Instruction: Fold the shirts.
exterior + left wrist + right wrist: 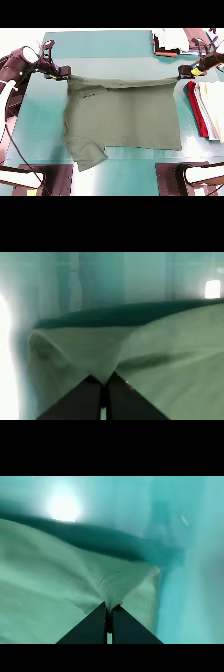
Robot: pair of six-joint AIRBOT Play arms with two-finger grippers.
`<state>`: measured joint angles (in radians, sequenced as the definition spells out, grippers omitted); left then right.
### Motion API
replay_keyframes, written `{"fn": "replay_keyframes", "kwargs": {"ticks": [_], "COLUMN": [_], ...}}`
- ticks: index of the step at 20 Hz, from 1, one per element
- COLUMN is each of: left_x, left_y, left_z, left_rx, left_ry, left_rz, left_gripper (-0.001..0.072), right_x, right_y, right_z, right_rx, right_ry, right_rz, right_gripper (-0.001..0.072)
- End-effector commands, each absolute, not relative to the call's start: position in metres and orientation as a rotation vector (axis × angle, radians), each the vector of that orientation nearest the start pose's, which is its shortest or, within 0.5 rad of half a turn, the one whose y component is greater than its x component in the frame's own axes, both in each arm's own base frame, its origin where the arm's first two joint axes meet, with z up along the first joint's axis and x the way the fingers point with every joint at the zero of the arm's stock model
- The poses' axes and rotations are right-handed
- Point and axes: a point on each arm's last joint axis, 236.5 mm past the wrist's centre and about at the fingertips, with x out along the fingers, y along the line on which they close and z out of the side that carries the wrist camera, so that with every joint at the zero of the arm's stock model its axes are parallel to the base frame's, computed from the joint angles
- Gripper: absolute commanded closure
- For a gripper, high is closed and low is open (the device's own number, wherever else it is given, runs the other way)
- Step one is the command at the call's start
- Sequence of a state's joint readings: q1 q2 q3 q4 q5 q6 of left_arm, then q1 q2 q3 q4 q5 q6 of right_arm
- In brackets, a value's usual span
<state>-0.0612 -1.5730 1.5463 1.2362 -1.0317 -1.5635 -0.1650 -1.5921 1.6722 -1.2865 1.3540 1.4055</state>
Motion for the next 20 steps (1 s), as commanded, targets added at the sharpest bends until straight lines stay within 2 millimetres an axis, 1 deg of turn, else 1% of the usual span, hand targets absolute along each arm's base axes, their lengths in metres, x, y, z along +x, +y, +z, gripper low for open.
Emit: {"fn": "replay_keyframes", "kwargs": {"ticks": [1,2,3,5,8,11,12,13,14,15,17,18,19,20], "left_x": [0.513,0.502,0.484,0.452,0.424,0.395,0.390,0.388,0.388,0.388,0.382,0.374,0.362,0.344], "left_y": [-0.096,-0.095,-0.094,-0.094,-0.100,-0.104,-0.103,-0.102,-0.102,-0.103,-0.102,-0.096,-0.085,-0.075], "left_z": [0.045,0.043,0.037,0.021,-0.011,-0.046,-0.053,-0.057,-0.056,-0.052,-0.032,-0.022,-0.017,-0.014], "left_rx": [-0.309,-0.304,-0.286,-0.245,-0.262,-0.293,-0.316,-0.329,-0.334,-0.351,-0.329,-0.286,-0.246,-0.218], "left_ry": [1.076,1.120,1.194,1.321,1.435,1.537,1.557,1.566,1.565,1.562,1.540,1.518,1.506,1.508], "left_rz": [-0.284,-0.319,-0.351,-0.399,-0.408,-0.393,-0.367,-0.350,-0.345,-0.330,-0.339,-0.322,-0.278,-0.237], "left_gripper": [0.0680,0.0680,0.0679,0.0679,0.0679,0.0678,0.0676,0.0496,0.0176,0.0160,0.0167,0.0168,0.0168,0.0167], "right_x": [0.491,0.484,0.475,0.453,0.423,0.404,0.399,0.397,0.397,0.398,0.396,0.392,0.385,0.379], "right_y": [-0.006,-0.009,-0.013,-0.025,-0.017,-0.014,-0.014,-0.014,-0.014,-0.014,-0.012,-0.011,-0.009,-0.008], "right_z": [0.062,0.063,0.060,0.047,0.022,0.000,-0.004,-0.006,-0.004,0.000,0.020,0.031,0.043,0.054], "right_rx": [0.251,0.228,0.202,0.156,0.175,0.193,0.198,0.199,0.204,0.215,0.208,0.203,0.196,0.189], "right_ry": [1.185,1.204,1.233,1.296,1.352,1.366,1.368,1.360,1.346,1.332,1.290,1.274,1.262,1.253], "right_rz": [0.227,0.223,0.211,0.165,0.164,0.148,0.144,0.139,0.129,0.119,0.124,0.127,0.132,0.137], "right_gripper": [0.0694,0.0694,0.0694,0.0694,0.0694,0.0693,0.0690,0.0543,0.0329,0.0324,0.0325,0.0325,0.0325,0.0325]}}
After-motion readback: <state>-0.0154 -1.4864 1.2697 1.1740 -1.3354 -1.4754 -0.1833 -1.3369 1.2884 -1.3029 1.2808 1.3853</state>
